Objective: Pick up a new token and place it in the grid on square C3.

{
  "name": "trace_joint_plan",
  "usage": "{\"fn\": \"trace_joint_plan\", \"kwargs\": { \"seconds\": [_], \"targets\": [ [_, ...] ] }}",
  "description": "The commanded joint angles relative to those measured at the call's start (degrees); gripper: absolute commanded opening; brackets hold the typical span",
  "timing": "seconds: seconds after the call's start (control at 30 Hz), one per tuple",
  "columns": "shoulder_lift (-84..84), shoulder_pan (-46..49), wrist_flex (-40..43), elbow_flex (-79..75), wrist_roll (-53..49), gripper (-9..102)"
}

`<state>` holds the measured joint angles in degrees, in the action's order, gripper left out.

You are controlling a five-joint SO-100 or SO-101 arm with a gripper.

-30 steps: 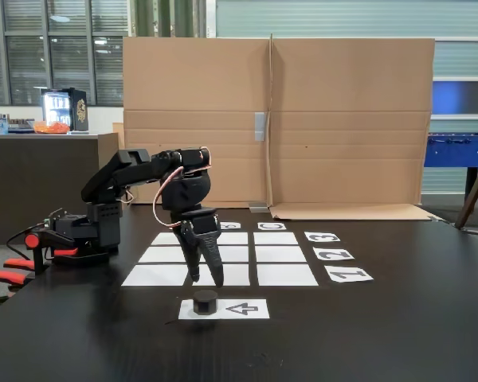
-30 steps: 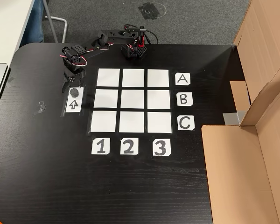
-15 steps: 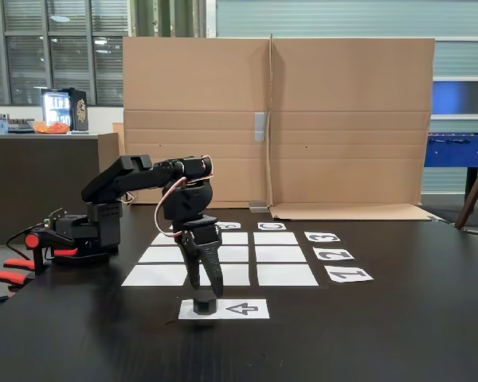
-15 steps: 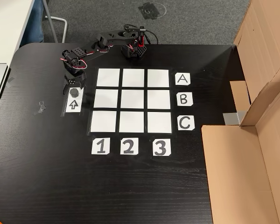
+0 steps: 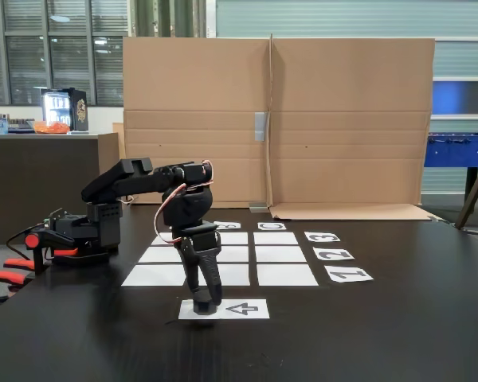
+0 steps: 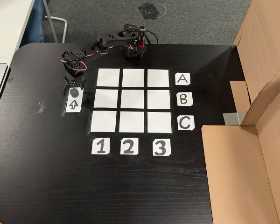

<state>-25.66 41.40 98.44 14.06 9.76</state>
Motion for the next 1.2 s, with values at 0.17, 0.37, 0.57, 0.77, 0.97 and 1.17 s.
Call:
{"fn": "trace_joint_plan", "kwargs": {
  "seconds": [0.17, 0.37, 0.57, 0.77, 0.97, 1.17],
  "targets": [
    [0.44, 0.70, -0.44, -2.72, 0.88, 3],
    [0.26, 0.79, -0.44, -2.99, 0.97, -1],
    [-2.81, 2.37, -2.20, -2.46, 0.53, -1],
    [-10.46, 2.02, -4.75, 5.10, -1.49, -1],
    [-17.93, -0.79, -7.38, 13.80, -3.16, -1],
    [-23.20, -3.87, -7.38, 17.67, -4.66, -1]
  ]
}}
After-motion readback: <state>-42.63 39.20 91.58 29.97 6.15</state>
